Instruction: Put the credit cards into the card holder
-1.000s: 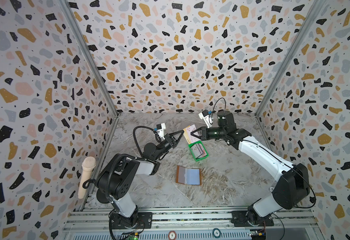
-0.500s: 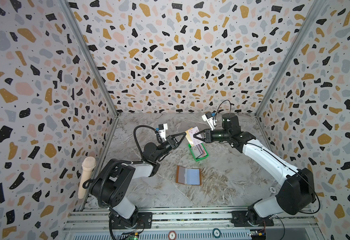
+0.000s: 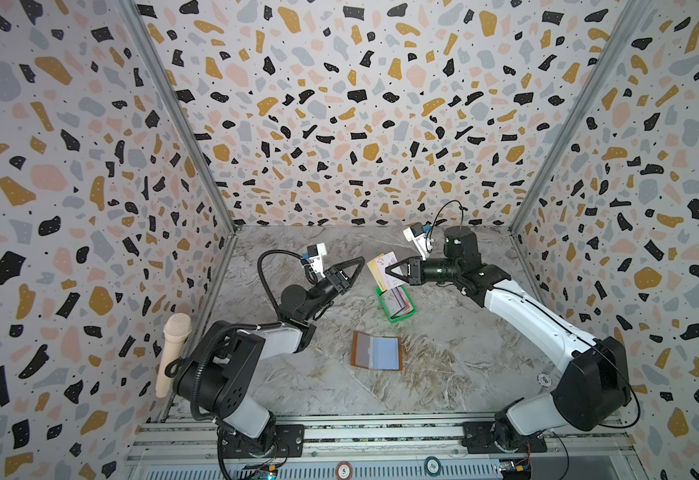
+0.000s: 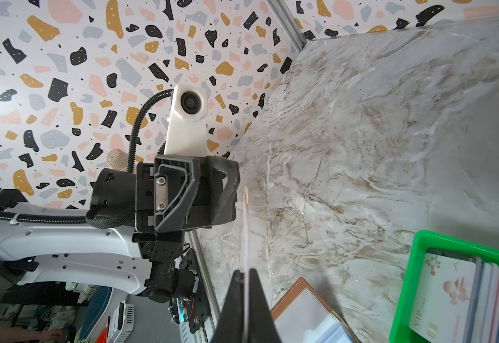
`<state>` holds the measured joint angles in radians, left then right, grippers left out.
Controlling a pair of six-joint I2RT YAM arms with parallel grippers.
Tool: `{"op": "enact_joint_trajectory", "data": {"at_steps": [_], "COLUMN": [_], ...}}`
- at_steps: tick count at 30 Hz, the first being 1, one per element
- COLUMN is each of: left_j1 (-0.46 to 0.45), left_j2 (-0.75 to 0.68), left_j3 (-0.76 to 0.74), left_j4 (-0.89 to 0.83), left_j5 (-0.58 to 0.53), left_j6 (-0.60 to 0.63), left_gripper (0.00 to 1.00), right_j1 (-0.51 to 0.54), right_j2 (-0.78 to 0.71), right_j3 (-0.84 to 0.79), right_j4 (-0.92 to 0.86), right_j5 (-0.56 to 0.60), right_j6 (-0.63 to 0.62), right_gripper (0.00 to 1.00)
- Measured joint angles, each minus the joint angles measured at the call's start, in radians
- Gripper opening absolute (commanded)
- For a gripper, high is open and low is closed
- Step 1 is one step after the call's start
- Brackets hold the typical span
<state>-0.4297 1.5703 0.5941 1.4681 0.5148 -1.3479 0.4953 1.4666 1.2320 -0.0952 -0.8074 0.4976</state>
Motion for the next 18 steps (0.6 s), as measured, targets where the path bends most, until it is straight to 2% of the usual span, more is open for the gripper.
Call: {"op": "enact_joint_trajectory", "data": {"at_steps": [18], "left_j1": [-0.005], "left_j2": [-0.026], "left_j3": [-0.027], "left_j4": [0.035], "left_j5": [0.003], "left_j6": [-0.019], "left_gripper": [0.41], "right_j1": [0.037], "right_j2": [0.017], "right_j3": [0.089], "right_j4": [0.012], "right_j5": [0.032], "right_j6": [0.016], "right_gripper": [0.00]}}
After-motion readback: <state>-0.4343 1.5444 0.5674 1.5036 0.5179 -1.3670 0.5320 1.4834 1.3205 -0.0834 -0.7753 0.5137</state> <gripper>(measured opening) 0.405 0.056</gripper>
